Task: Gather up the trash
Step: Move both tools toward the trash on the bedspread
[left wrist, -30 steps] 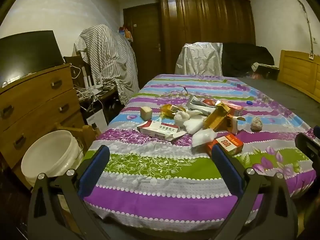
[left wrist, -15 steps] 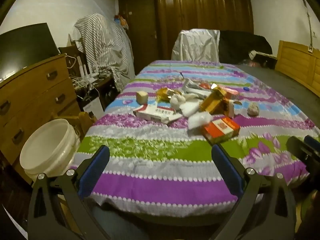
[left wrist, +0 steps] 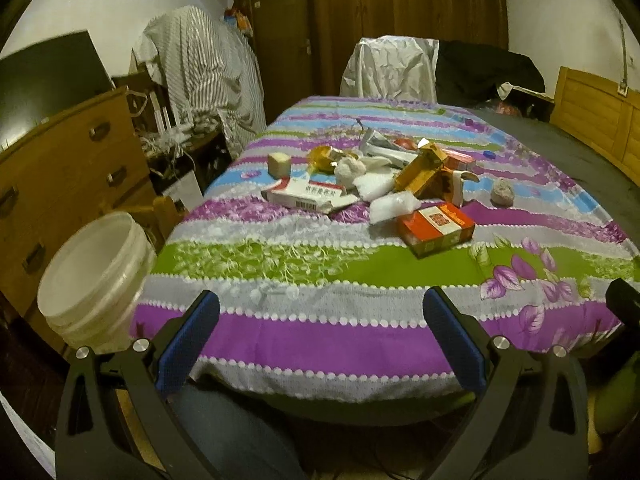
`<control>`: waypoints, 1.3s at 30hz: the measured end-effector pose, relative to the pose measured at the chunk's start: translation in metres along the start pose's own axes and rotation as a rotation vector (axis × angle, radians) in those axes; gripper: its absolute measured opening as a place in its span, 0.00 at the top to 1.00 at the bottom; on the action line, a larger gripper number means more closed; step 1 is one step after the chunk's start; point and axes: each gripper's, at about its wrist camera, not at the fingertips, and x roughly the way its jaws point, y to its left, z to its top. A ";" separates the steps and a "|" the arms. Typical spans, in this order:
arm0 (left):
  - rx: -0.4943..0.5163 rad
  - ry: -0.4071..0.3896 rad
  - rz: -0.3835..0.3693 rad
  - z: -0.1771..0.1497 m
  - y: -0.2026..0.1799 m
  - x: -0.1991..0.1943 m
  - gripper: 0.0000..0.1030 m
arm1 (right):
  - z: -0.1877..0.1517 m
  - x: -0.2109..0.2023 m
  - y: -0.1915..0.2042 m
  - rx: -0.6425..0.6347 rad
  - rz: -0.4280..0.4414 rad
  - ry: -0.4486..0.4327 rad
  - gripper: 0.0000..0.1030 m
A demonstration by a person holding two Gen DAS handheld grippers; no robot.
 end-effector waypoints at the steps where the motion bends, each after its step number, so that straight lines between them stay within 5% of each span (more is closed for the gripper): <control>1: -0.001 0.007 0.000 0.000 0.000 0.001 0.05 | -0.001 -0.002 -0.001 0.007 0.007 0.001 0.04; 11: 0.044 -0.007 -0.020 -0.002 -0.008 -0.005 0.05 | -0.005 -0.001 0.009 -0.004 0.103 0.037 0.04; 23: 0.073 0.045 -0.071 -0.007 -0.017 0.008 0.05 | -0.006 0.008 0.004 0.003 0.053 0.037 0.04; 31: 0.078 0.005 0.060 0.016 -0.002 0.020 0.05 | 0.012 0.028 0.010 -0.102 0.004 0.033 0.04; 39: 0.070 0.042 0.097 0.044 0.009 0.040 0.05 | 0.038 0.069 0.031 -0.203 0.019 0.076 0.04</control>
